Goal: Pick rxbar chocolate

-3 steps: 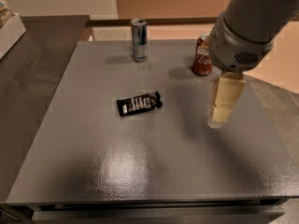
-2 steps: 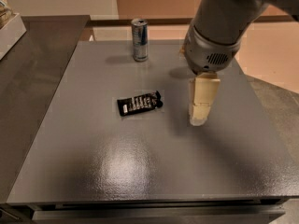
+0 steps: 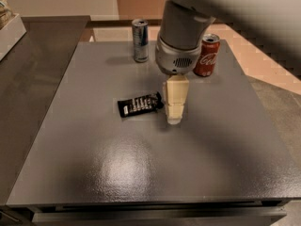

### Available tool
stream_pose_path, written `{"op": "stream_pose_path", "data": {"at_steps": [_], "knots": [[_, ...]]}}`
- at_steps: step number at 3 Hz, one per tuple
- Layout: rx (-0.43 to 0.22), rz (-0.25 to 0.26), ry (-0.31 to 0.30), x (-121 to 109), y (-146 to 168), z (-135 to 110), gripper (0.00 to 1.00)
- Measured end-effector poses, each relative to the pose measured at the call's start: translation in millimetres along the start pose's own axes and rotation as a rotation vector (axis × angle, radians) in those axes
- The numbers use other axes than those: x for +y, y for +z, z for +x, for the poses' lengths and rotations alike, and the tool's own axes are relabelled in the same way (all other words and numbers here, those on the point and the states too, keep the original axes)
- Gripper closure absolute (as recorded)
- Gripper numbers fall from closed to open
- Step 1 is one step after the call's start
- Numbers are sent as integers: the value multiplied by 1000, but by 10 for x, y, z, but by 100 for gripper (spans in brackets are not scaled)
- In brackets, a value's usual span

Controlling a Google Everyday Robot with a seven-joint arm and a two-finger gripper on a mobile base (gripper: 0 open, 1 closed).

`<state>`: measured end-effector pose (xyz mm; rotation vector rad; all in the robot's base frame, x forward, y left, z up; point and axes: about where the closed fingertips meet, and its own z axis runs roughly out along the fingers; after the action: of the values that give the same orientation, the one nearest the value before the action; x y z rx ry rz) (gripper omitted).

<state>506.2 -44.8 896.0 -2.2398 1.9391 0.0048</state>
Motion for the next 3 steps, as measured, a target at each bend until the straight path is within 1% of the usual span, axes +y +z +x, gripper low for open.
{"op": "stream_pose_path", "data": {"at_steps": [2, 3], "knots": [[-11, -39, -47, -92, 317, -293, 0], [-5, -56, -53, -95, 448, -348, 0]]}}
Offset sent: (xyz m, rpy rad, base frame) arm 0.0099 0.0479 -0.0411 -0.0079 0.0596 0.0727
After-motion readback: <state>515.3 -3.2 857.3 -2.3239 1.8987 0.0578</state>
